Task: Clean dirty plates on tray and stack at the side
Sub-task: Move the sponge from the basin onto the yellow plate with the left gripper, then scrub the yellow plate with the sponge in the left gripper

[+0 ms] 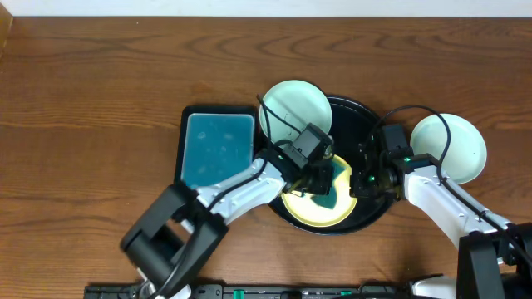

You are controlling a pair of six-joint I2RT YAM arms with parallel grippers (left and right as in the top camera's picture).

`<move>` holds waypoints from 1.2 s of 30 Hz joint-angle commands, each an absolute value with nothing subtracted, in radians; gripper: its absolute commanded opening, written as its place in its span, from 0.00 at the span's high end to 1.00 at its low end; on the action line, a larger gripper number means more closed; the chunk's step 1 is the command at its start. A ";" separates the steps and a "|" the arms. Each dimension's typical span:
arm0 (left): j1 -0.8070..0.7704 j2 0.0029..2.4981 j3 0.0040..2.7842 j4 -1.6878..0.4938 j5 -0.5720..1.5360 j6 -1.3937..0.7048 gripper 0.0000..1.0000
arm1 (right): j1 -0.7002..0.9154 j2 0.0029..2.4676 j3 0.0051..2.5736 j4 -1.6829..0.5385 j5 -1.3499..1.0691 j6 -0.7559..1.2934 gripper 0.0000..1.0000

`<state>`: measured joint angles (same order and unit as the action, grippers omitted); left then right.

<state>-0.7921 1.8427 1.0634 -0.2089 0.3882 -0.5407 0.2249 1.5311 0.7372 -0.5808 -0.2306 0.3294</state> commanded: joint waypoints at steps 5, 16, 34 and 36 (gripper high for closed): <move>-0.737 1.875 1.084 -0.400 0.186 -0.551 0.92 | 0.231 1.524 0.731 -0.587 -0.213 0.344 0.99; -0.640 1.763 1.087 -0.533 0.166 -0.528 0.93 | 0.231 1.524 0.731 -0.594 -0.209 0.344 0.99; -0.814 1.766 1.085 -0.260 0.201 -0.537 0.92 | 0.231 1.524 0.731 -0.595 -0.207 0.344 0.99; -0.828 1.801 1.085 -0.251 0.201 -0.537 0.92 | 0.231 1.524 0.731 -0.595 -0.207 0.344 0.99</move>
<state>-0.8040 1.7443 1.0870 -0.2661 0.2100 -0.5430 0.2321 1.5311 0.7319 -0.5915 -0.2260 0.3332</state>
